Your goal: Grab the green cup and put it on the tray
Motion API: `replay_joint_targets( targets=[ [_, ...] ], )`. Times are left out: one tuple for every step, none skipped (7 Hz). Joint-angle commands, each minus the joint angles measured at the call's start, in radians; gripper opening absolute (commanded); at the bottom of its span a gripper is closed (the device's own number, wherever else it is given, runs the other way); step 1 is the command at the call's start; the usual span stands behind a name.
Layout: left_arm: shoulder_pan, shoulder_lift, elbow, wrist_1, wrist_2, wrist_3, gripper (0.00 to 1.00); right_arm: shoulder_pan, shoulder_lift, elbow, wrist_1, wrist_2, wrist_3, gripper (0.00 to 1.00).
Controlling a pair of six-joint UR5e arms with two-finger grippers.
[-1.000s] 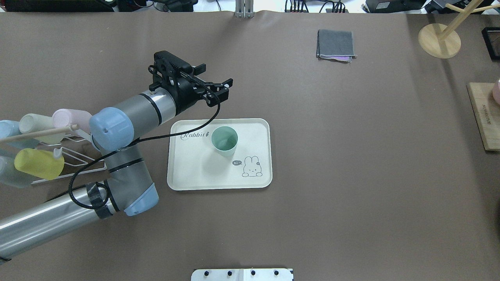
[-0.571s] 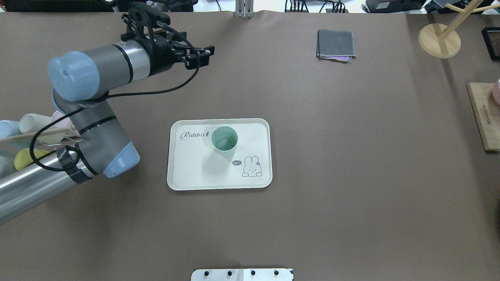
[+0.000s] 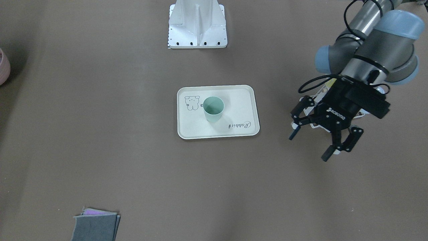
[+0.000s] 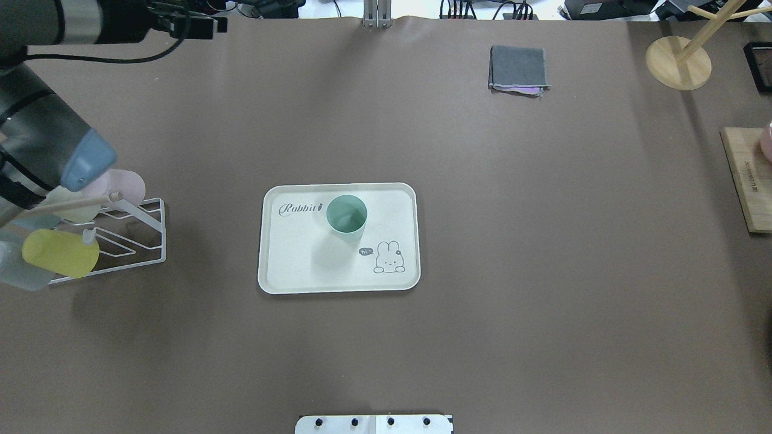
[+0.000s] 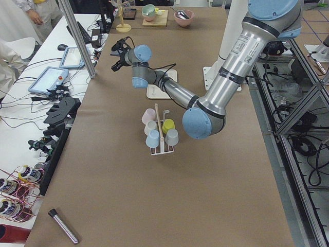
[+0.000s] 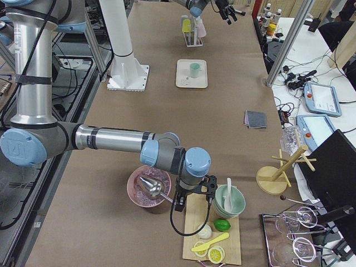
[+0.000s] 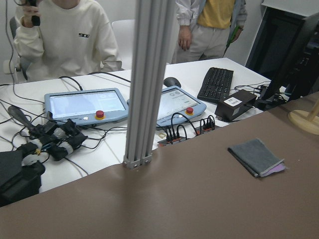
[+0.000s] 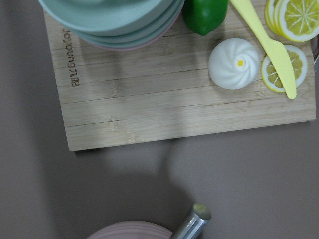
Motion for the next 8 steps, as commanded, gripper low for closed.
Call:
replay_joint_targets(
  targets=[
    [-0.168, 0.068, 0.014, 0.013, -0.204, 0.007, 0.98, 0.000, 0.001, 0.000, -0.001, -0.002, 0.001, 1.00],
    [-0.251, 0.074, 0.033, 0.043, -0.314, 0.010, 0.98, 0.000, 0.001, 0.000, -0.001, -0.002, 0.001, 1.00],
    [-0.312, 0.079, 0.054, 0.051, -0.406, 0.012, 0.98, 0.000, 0.001, 0.000, -0.001, -0.001, 0.001, 1.00],
    [-0.380, 0.108, 0.070, 0.057, -0.456, 0.018, 0.97, 0.000, 0.002, 0.001, 0.001, -0.002, 0.001, 1.00],
    [-0.431, 0.110, 0.108, 0.092, -0.509, 0.118, 0.97, 0.000, 0.004, 0.003, -0.001, -0.002, 0.001, 1.00],
    [-0.477, 0.131, 0.122, 0.147, -0.565, 0.162, 0.96, 0.000, 0.002, 0.003, 0.001, -0.002, 0.003, 1.00],
    [-0.486, 0.154, 0.127, 0.158, -0.568, 0.162, 0.96, 0.000, 0.002, 0.003, -0.001, -0.002, 0.003, 1.00],
    [-0.506, 0.177, 0.128, 0.160, -0.568, 0.162, 0.96, 0.000, 0.002, 0.003, -0.001, -0.001, 0.003, 1.00]
  ],
)
